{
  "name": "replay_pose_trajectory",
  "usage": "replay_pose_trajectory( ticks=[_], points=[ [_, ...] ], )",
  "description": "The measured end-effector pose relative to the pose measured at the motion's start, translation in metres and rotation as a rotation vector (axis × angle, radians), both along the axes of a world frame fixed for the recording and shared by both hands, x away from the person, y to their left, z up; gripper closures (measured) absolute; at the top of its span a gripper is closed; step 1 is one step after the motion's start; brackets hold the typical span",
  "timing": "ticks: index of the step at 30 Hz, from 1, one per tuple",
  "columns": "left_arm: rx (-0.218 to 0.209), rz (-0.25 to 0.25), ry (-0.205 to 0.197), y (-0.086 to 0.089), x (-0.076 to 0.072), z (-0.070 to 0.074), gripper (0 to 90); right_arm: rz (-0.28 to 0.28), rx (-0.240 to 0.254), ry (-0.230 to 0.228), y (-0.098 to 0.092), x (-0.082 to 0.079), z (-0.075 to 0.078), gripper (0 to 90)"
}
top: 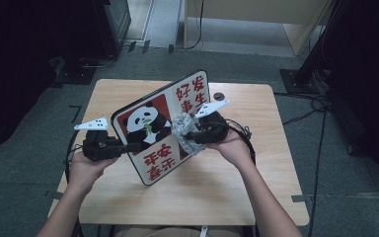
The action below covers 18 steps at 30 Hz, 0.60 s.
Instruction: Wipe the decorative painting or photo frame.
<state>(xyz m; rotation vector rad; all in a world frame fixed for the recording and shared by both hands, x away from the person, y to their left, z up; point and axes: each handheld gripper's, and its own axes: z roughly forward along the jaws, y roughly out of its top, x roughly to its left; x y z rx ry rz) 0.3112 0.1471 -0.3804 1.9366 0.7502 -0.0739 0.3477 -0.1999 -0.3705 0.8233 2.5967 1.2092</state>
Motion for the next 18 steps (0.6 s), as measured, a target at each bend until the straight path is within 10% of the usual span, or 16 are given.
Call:
replay_pose_trajectory(
  ticks=[18],
  points=[
    [-0.001,-0.003,0.003,0.0,0.0,0.0,76.6,0.008,-0.004,0.032,-0.003,-0.005,-0.028,63.2]
  ],
)
